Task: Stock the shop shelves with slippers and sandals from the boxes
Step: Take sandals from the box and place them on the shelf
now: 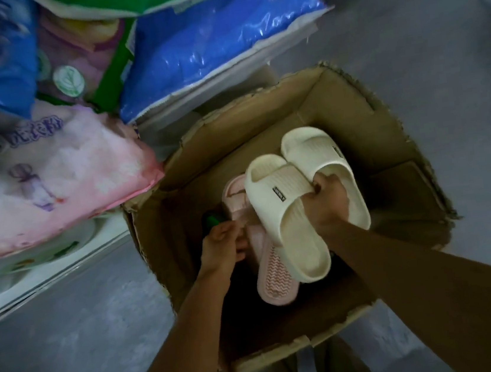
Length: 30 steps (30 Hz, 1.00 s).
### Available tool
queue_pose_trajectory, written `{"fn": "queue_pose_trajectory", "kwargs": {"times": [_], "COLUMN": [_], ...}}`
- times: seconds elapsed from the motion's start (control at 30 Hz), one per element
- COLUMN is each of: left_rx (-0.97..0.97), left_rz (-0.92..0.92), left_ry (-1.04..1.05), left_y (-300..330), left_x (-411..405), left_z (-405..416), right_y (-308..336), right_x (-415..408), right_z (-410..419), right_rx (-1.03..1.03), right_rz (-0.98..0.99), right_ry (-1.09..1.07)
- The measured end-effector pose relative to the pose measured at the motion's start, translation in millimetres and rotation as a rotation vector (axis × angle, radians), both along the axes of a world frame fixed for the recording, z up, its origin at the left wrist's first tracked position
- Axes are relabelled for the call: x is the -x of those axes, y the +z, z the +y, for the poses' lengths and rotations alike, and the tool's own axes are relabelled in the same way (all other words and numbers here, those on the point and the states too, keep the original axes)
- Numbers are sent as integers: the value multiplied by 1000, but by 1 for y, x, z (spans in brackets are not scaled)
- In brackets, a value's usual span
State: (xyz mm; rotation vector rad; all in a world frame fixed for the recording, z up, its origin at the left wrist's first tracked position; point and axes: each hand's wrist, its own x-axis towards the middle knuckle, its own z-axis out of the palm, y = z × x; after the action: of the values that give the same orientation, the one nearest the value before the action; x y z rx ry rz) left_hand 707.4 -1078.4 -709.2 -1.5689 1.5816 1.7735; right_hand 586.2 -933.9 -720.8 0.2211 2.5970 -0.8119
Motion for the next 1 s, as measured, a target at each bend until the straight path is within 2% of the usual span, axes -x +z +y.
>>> {"fn": "queue_pose_trajectory", "kwargs": {"times": [0.13,0.43,0.6,0.7,0.8,1.0], "left_rx": [-20,-54,-27,-7,43,167], "left_rz": [43,195,263,282,375,529], "left_ry": [63,100,150,214,263,173], "left_y": [50,172,244,287,327,397], "left_x": [7,4,-9,-21,-39,-92], "left_z": [-21,-41,-57,-64,-66,-65], "right_y": [52,186,251,284,316,380], "right_x": [0,3,-8,-16,-21,-40], "right_z": [16,13,7,7,9,-1], "right_rx": [-22,-35,59,166,238,317], "right_rz": [90,280,357,406,434,449], "right_ry": [191,456,566,710,869,1168]}}
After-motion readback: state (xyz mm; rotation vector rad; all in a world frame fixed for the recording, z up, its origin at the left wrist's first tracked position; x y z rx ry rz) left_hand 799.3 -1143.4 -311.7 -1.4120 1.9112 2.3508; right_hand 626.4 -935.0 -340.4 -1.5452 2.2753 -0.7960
